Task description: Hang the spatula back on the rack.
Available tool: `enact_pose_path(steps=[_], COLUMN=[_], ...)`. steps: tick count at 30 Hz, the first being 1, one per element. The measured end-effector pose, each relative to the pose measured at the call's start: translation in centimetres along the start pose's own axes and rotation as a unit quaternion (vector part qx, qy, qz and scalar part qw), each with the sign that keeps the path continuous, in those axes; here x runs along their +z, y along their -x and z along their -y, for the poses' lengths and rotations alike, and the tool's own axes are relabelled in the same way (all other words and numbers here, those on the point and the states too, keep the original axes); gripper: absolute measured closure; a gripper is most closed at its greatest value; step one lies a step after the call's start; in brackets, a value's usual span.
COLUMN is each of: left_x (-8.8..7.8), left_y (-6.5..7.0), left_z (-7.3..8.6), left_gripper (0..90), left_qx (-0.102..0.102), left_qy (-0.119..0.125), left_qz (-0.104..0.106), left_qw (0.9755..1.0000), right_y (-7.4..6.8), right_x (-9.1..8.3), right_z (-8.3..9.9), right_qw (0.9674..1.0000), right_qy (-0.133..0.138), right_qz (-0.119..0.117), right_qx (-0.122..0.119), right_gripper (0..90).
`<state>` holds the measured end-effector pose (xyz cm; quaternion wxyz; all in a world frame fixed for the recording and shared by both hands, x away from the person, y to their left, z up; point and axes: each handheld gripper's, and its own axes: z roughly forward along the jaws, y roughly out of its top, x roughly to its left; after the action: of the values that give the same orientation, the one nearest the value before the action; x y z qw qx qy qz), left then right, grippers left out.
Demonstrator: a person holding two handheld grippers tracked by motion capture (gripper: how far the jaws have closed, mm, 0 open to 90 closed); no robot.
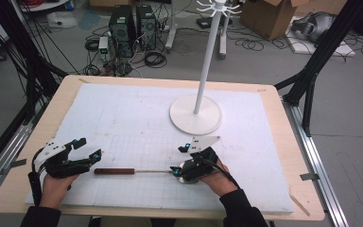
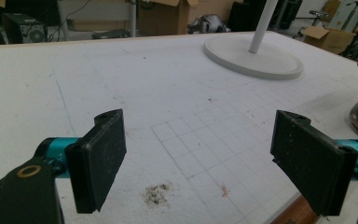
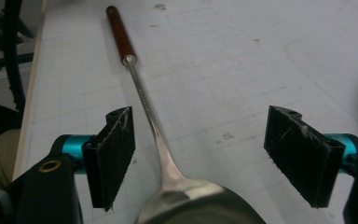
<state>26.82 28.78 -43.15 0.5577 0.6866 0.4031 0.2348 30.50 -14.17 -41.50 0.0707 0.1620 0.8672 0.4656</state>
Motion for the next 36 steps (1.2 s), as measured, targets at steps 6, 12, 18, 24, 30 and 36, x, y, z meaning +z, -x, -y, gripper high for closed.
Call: enact_pose_path(steps=[6,12,18,24,30,36], left_x=[0.1,0.2,0.2,0.0,0.0,-0.2], left_y=[-0.1,-0.2,-0.5,-0.7,-0.8,-0.9], left_z=[0.4,0.6,0.9,1.1,1.1,1.3], left_gripper=[18.6,18.7,18.8,18.9,19.1,19.2], left_qx=[-0.005,-0.009,-0.016,-0.02,-0.022,-0.025], left_qy=[-0.007,-0.01,-0.011,-0.012,-0.013,-0.013], left_qz=[-0.003,0.001,0.002,0.001,0.001,0.0], left_qw=[1.0,0.9999,0.9998,0.9997,0.9997,0.9996], right_y=[-0.4,-0.6,-0.7,-0.6,-0.6,-0.5], right_x=[2.2,4.0,5.6,6.2,6.9,7.6], right_z=[-0.7,-1.9,-2.4,-2.5,-2.9,-3.2], right_qw=[0.9988,0.9938,0.9871,0.9829,0.9763,0.9721], right_qy=[-0.038,-0.077,-0.107,-0.123,-0.151,-0.167], right_qz=[-0.019,-0.048,-0.084,-0.093,-0.108,-0.114], right_qx=[-0.027,-0.064,-0.084,-0.1,-0.112,-0.118], right_gripper=[22.5,32.9,46.4,56.0,61.0,66.0])
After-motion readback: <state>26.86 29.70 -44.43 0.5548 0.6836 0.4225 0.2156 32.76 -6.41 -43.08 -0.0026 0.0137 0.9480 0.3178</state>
